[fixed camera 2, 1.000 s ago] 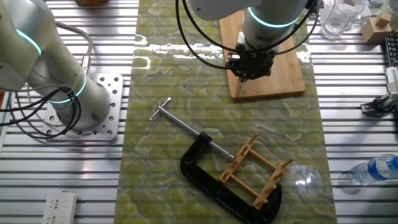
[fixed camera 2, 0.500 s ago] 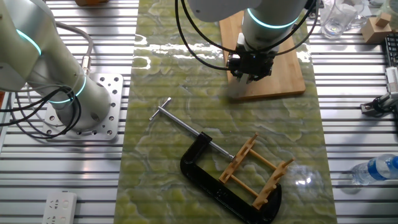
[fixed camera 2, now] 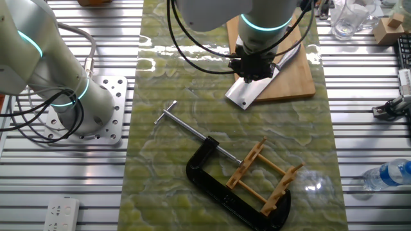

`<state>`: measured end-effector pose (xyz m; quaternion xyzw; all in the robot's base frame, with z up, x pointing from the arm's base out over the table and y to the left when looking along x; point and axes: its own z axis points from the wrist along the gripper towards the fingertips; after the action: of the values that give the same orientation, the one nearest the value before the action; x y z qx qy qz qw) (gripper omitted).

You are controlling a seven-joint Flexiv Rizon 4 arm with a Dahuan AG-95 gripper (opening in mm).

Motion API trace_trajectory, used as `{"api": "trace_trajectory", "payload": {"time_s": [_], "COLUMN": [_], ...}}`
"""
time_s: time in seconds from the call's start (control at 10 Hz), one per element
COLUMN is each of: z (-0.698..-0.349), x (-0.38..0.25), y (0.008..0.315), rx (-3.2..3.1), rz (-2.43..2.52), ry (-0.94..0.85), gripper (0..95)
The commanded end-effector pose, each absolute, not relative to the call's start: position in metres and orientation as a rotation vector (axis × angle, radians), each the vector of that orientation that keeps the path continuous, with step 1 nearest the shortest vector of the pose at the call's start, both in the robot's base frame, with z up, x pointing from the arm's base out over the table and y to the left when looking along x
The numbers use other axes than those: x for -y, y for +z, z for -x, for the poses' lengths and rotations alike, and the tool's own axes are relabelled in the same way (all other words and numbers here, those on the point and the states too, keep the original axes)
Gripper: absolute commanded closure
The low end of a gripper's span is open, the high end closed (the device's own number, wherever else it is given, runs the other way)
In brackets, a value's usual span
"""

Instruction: Put the knife on the knife rack

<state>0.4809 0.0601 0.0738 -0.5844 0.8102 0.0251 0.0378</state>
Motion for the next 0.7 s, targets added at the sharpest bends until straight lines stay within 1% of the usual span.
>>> {"api": "trace_trajectory", "payload": {"time_s": [0.1,0.3,0.6,0.7], "z": [-0.483,-0.485,-0.489,-0.493], "x": [-0.057,-0.046,-0.042,-0.039], "y": [0.072,0.062,0.058,0.055], "rx": [-2.521,-2.576,-2.617,-2.611], "rz": [1.760,1.695,1.658,1.667], "ry": [0.138,0.212,0.261,0.286], "gripper": [95.0,95.0,95.0,76.0]}}
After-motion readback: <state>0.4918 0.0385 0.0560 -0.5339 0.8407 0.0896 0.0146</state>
